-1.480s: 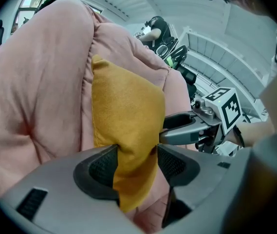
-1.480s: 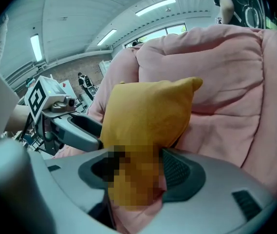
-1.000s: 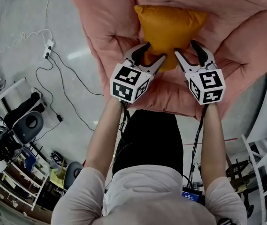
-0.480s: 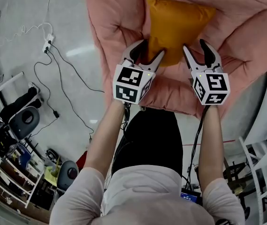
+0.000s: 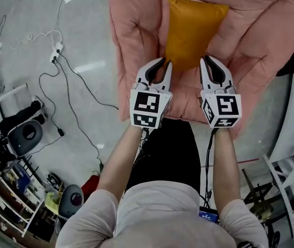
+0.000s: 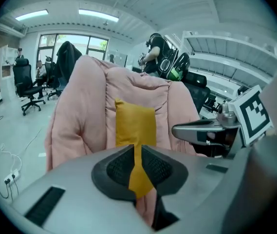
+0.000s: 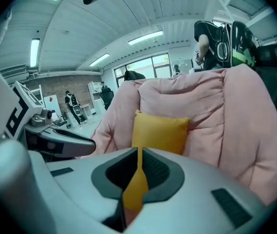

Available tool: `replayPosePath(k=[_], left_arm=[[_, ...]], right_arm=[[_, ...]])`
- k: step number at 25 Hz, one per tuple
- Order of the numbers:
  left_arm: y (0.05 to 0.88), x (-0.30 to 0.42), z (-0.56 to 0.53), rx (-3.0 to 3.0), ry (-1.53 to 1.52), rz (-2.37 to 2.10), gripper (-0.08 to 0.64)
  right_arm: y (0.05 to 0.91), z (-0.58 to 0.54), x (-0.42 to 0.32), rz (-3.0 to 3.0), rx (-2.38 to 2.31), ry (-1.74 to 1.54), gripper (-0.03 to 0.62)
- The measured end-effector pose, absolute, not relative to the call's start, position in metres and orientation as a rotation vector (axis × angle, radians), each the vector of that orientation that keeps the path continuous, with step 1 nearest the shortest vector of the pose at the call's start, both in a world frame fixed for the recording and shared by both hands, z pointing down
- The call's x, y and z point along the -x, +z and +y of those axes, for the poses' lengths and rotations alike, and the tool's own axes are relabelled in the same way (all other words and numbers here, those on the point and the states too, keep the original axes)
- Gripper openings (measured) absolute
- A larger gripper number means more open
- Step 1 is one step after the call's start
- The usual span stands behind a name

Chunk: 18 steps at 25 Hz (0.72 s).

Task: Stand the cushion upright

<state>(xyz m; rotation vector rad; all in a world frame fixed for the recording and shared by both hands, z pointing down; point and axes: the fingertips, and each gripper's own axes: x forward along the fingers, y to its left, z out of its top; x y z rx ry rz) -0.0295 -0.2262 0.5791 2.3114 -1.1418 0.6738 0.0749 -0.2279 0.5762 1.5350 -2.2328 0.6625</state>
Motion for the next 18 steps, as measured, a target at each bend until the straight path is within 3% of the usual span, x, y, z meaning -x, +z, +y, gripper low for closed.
replayPosePath(k=[4,18], left_arm=[[0.537,0.036,-0.198,-2.322,0.605,-1.209,0.029],[0.401,0.035,-0.094,-2.417,0.459,-1.273,0.013]], right_arm=[[0.533,-0.198,-0.068,-2.257,-1.605,0.626,0.009],[0.378,-0.090,-0.046,-2.301,-1.754,0.446,0.007]])
